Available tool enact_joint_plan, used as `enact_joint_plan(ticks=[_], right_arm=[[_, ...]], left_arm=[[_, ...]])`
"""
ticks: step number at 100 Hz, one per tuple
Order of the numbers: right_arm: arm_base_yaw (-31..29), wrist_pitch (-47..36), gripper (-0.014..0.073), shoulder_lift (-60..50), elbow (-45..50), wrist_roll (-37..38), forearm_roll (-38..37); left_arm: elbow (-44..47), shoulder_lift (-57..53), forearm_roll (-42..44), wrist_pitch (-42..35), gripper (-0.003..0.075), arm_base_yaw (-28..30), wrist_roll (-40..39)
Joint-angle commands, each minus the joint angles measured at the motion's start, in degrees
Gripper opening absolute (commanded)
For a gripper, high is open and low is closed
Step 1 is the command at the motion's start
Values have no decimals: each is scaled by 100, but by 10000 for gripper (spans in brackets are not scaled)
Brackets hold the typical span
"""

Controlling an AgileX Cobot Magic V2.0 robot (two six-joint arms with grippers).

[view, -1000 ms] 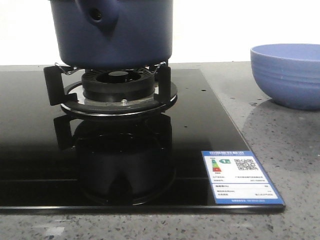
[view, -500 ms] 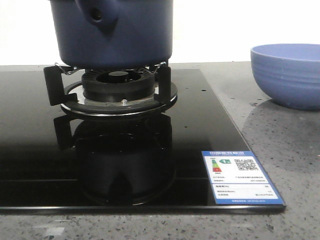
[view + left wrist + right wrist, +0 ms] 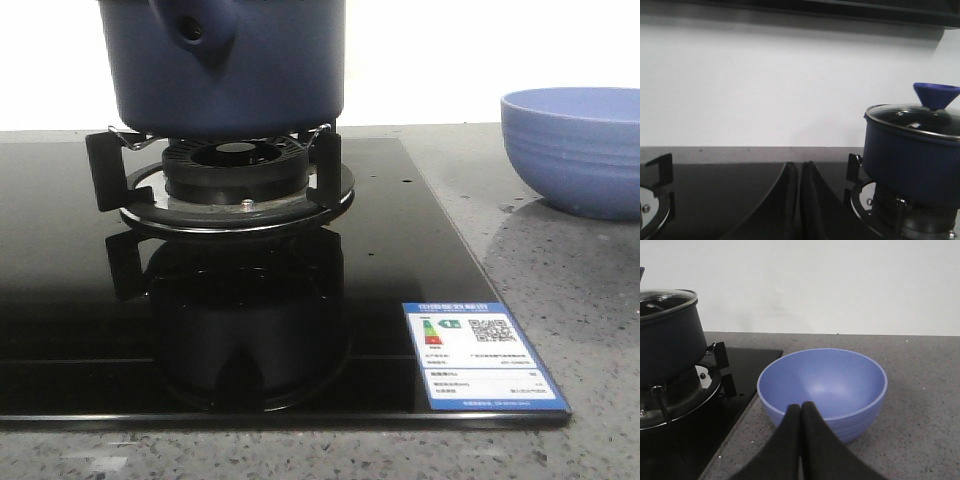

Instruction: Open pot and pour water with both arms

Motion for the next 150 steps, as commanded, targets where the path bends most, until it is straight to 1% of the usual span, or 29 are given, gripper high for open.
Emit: enact_joint_plan(ticks=[1, 2, 4, 7, 17, 26, 35, 39, 43, 51, 150], right_arm=[[10, -360, -62, 43, -134, -62, 97], [10, -360, -62, 43, -134, -62, 97], [10, -360, -62, 43, -134, -62, 97], [10, -360, -62, 43, -134, -62, 97], [10, -360, -62, 43, -134, -62, 97], [10, -360, -62, 43, -134, -62, 97], [10, -360, -62, 43, -134, -62, 97], [10, -370, -62, 43, -134, -62, 97], [10, -359, -62, 43, -134, -62, 97], [10, -371, -62, 66, -134, -62, 97], [10, -371, -62, 66, -134, -62, 97]], left_arm=[[49, 57, 2560, -72, -20, 298, -2947], [69, 57, 2747, -39, -20, 327, -3209], [126, 46, 2920, 36, -20, 413, -3485], [212, 32, 3018, 219, -20, 527, -3656], [418, -231, 3159, 756, -20, 851, -3672], [736, -629, 3376, 697, -20, 1010, -3672], [1148, -1030, 3386, 366, -20, 1115, -3672], [1297, -1014, 3312, 36, -20, 1113, -3672], [1283, -1005, 3330, 237, -20, 1113, -3672], [1283, -1016, 3339, 36, -20, 1140, -3620], [1274, -1006, 3309, 6, -20, 1074, -3609]])
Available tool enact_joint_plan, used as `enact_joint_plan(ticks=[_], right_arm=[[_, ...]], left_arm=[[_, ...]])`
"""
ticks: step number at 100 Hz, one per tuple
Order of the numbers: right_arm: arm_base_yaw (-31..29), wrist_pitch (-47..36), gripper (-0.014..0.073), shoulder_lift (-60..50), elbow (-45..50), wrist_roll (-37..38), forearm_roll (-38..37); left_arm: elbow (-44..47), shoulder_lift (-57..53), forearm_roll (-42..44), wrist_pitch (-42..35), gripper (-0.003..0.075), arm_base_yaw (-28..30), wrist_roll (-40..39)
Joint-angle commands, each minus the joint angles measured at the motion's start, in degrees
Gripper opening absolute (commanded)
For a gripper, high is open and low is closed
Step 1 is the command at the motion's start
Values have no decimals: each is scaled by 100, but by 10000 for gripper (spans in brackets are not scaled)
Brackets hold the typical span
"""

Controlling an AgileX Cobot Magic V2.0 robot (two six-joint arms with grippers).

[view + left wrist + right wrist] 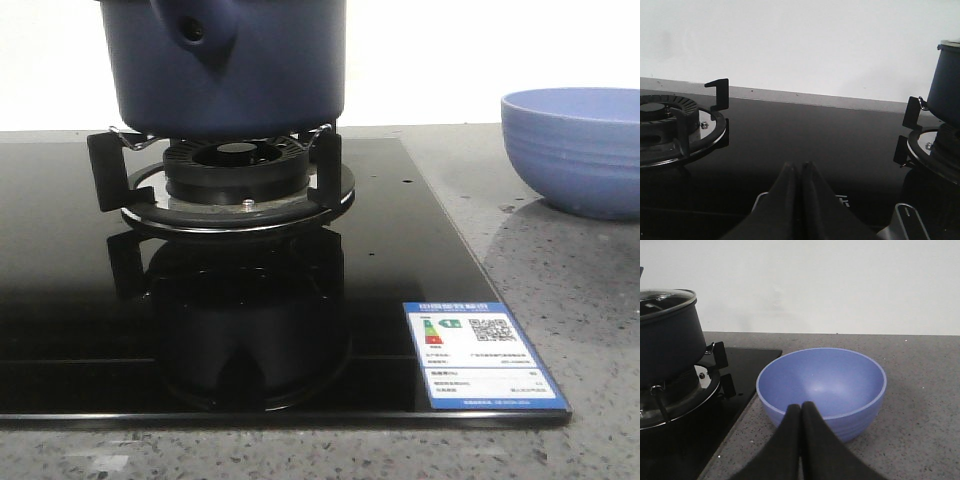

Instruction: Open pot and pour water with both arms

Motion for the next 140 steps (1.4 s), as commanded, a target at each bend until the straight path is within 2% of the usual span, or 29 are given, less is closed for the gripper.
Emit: enact_joint_plan(ticks=[1, 9, 15, 18, 22, 23, 24, 27, 29, 30, 33, 35, 70, 74, 78, 95, 140], right_arm=[[10, -335, -62, 66, -168, -62, 93], [10, -385, -62, 66, -168, -62, -134], [10, -463, -62, 104, -162, 206, -627], [10, -552, -62, 132, -153, 768, -1131], [10, -713, -62, 163, -115, 1608, -2279], [10, -763, -62, 162, -93, 2225, -2500], [10, -763, -62, 173, -83, 2225, -2959], [10, -856, -62, 166, -41, 3305, -3652], [10, -886, -62, 166, -2, 3693, -4447], [-1, -899, -62, 166, 27, 4181, -4626], [-13, -915, -62, 123, 93, 4589, -5153], [-11, -915, -62, 98, 132, 4675, -5247], [-16, -1128, -62, -1536, 1629, 4688, -5099], [-27, -1417, -62, -1519, 1841, 4688, -5069], [-31, -1051, -62, -1509, 1808, 4688, -5069], [-68, -810, -62, -1521, 1821, 4678, -5133], [-68, -851, -62, -1521, 1811, 4678, -5133]], left_arm=[[194, -159, -25, -508, -20, -42, -13], [194, -159, -25, -508, -20, -42, -13], [194, -159, -25, -508, -20, -42, -13], [194, -159, -25, -508, -20, -42, -13], [194, -159, -25, -508, -20, -42, -13], [194, -159, -25, -508, -20, -42, -13], [194, -159, -25, -508, -20, -42, -13], [194, -159, -25, -508, -20, -42, -13], [194, -159, -25, -508, -20, -42, -13], [194, -159, -25, -508, -20, -42, -13], [194, -159, -25, -508, -20, -42, -13], [194, -159, -25, -508, -20, -42, -13], [194, -159, -25, -508, -20, -42, -13], [194, -159, -25, -508, -20, -42, -13], [194, -159, -25, -508, -20, -42, -13], [194, -148, -25, -508, -20, -42, -13], [194, -148, -25, -508, -20, -42, -13]])
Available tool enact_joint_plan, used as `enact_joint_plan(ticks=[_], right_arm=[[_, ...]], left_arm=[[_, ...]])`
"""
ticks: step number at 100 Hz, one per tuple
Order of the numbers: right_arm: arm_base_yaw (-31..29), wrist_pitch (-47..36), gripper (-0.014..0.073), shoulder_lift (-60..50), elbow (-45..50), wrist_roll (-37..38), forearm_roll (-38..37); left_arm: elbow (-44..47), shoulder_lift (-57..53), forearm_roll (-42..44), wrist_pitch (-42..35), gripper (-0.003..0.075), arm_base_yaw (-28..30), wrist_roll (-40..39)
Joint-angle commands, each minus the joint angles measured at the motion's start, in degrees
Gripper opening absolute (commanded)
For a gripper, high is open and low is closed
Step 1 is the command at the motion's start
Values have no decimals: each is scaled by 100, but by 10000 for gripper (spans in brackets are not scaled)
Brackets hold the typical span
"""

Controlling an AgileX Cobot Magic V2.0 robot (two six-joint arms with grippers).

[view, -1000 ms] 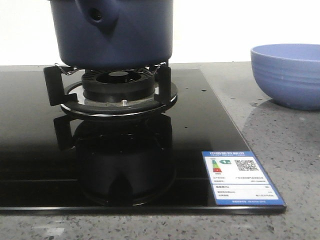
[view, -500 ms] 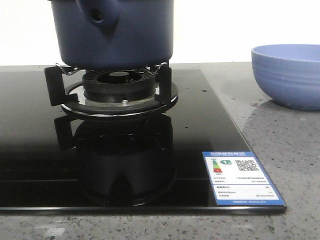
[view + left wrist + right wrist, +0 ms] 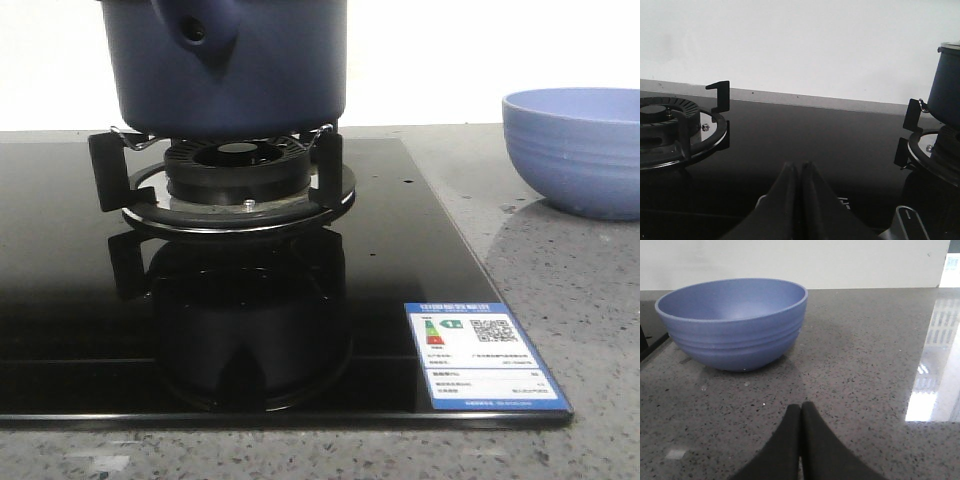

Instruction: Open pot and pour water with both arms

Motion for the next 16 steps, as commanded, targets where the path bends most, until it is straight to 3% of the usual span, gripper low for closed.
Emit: enact_joint_plan(ticks=[1, 16], right_arm=[[-46, -416, -62, -107, 142, 2, -59], [-46, -416, -62, -107, 142, 2, -59]], left_arm=[[194, -148, -25, -471, -20, -42, -13], [194, -148, -25, -471, -20, -42, -13]])
